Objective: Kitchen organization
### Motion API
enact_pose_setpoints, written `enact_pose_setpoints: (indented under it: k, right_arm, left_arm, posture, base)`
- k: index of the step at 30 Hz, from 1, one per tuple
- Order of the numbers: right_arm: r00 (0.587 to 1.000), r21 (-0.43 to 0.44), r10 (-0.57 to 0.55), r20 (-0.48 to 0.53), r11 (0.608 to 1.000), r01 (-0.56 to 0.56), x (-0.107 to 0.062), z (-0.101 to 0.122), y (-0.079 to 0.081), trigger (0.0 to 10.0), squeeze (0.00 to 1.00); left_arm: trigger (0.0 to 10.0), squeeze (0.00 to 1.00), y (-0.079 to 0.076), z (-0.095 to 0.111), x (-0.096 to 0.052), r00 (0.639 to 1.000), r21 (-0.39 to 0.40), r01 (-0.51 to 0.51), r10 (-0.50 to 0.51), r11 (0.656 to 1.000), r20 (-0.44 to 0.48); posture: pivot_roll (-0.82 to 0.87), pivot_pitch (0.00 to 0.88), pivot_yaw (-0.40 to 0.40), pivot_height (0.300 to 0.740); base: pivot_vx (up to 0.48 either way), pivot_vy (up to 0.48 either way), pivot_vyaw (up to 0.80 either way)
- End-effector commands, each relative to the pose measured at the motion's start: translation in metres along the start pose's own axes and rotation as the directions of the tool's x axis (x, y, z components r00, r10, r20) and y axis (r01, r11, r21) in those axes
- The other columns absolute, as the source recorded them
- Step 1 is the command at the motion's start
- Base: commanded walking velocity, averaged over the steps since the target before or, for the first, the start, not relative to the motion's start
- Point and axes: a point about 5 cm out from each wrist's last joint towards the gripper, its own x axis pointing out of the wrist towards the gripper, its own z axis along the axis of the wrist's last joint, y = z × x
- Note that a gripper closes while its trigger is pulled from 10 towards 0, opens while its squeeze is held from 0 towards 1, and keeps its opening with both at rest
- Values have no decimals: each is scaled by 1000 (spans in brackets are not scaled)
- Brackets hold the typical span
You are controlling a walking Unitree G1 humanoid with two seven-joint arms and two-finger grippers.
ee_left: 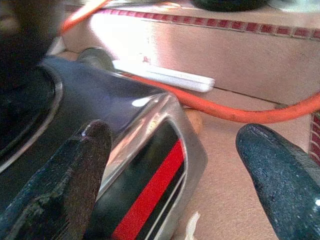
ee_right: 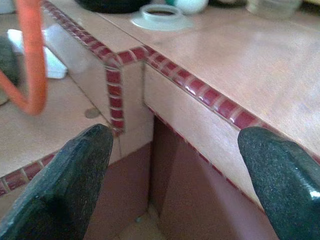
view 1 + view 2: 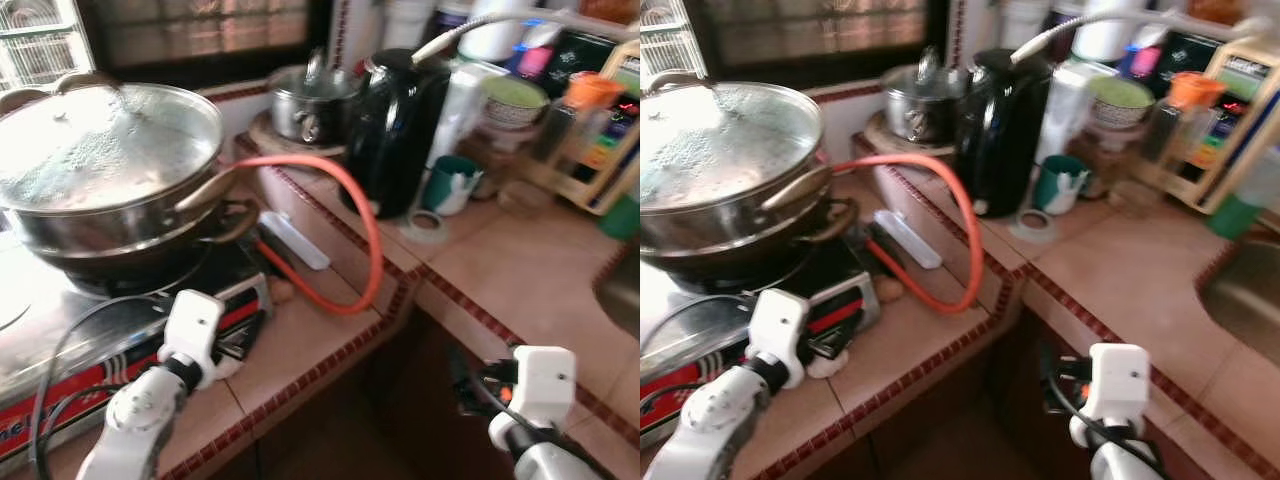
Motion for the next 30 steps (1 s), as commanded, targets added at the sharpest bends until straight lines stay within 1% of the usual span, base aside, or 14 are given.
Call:
enact_pose_setpoints:
  k: [1, 4, 13, 18, 25, 30]
  right_arm:
    - [1000, -22, -24, 11, 999, 24, 0, 3, -7, 10000, 0]
    - [1000, -21, -23, 13, 999, 23, 0, 4, -7, 10000, 0]
    - [1000, -28, -10, 22, 1000, 10, 2, 6, -6, 10000, 0]
    - [1000, -20, -7, 19, 1000, 7, 3, 6, -5, 10000, 0]
    - [1000, -24, -5, 22, 1000, 6, 5, 6, -5, 10000, 0]
    - [1000, -25, -6, 23, 1000, 6, 5, 7, -5, 10000, 0]
  left_arm:
    - [10000, 0, -10, 5, 3, 998, -13, 63, -62, 998, 20]
    - [10000, 0, -12, 3, 1, 997, -24, 80, -80, 996, 13]
    - [10000, 0, -12, -1, -3, 996, -29, 85, -85, 996, -12]
    - [10000, 0, -11, 4, 2, 996, -29, 89, -89, 996, 1]
    - [10000, 0, -13, 10, 9, 996, -42, 85, -85, 995, 14]
    - [10000, 0, -15, 12, 11, 996, -53, 92, -92, 994, 16]
  posture:
    - [87, 0, -26, 740]
    - [89, 0, -27, 740]
    - [97, 0, -33, 740]
    - [97, 0, -34, 740]
    - [92, 0, -35, 740]
    - [92, 0, -35, 740]
  base:
    - [0, 0, -738]
    - [0, 0, -698]
    - [0, 0, 0]
    - [0, 0, 0]
    - [0, 0, -775]
    - [0, 0, -775]
